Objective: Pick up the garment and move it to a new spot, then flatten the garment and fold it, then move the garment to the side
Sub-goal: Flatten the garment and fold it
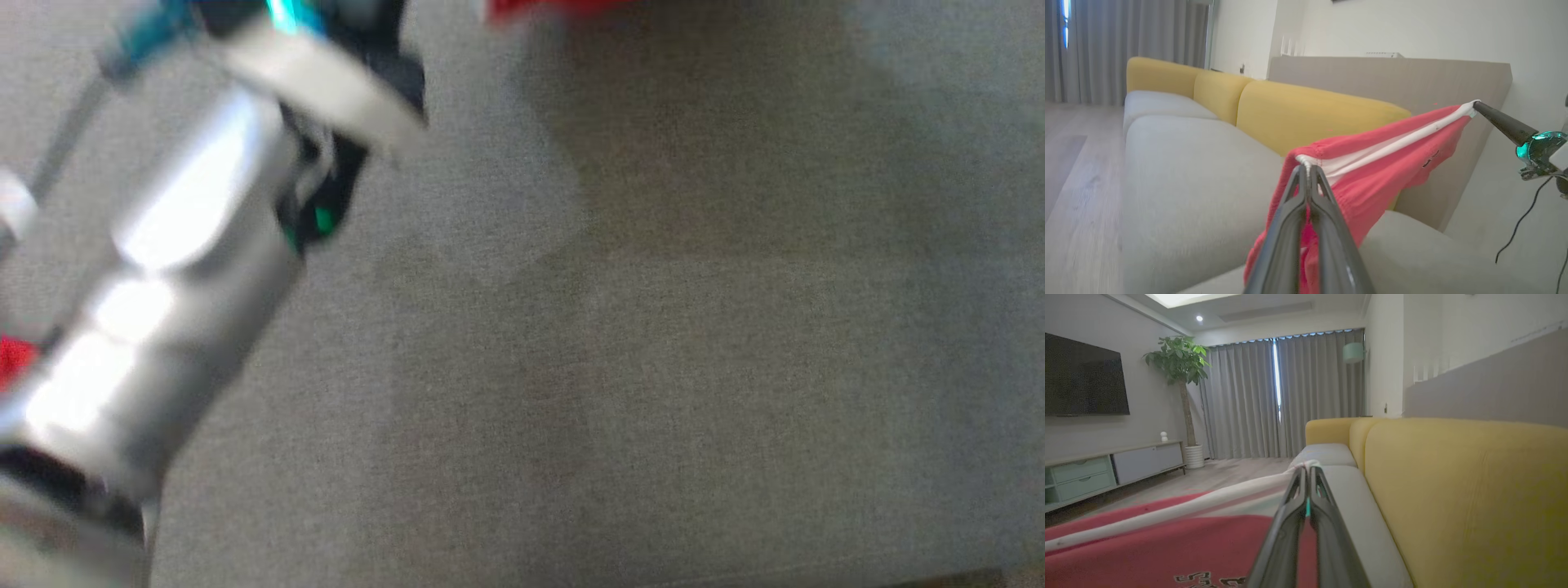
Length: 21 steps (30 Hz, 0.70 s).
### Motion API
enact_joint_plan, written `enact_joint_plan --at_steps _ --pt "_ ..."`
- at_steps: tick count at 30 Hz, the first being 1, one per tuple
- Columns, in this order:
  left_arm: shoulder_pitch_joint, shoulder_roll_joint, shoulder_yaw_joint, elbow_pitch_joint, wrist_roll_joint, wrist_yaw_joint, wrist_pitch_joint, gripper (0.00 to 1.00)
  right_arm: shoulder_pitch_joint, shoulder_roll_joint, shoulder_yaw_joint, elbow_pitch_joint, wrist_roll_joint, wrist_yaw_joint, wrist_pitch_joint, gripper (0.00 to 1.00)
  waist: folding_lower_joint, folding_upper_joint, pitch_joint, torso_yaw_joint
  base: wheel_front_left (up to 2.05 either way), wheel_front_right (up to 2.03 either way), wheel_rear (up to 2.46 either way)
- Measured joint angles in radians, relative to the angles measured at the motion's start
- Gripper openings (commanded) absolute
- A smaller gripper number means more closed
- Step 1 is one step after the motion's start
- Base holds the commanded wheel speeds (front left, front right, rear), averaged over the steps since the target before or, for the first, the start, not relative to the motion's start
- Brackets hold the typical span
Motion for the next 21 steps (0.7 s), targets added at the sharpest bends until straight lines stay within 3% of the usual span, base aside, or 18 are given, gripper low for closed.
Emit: enact_joint_plan --at_steps 14,21 --pt "0.698 0.019 0.075 -0.196 0.203 -0.001 0.001 0.00 0.718 0.004 -0.140 -0.207 0.037 0.000 0.006 0.00 -0.0004 0.0001 -0.183 0.026 0.00 0.00 0.00" --pt "0.957 0.014 0.130 -0.311 0.265 0.006 0.001 0.00 1.024 0.063 -0.313 -0.361 0.001 0.000 0.067 0.00 -0.0004 0.0001 -0.270 0.021 0.00 0.00 0.00"
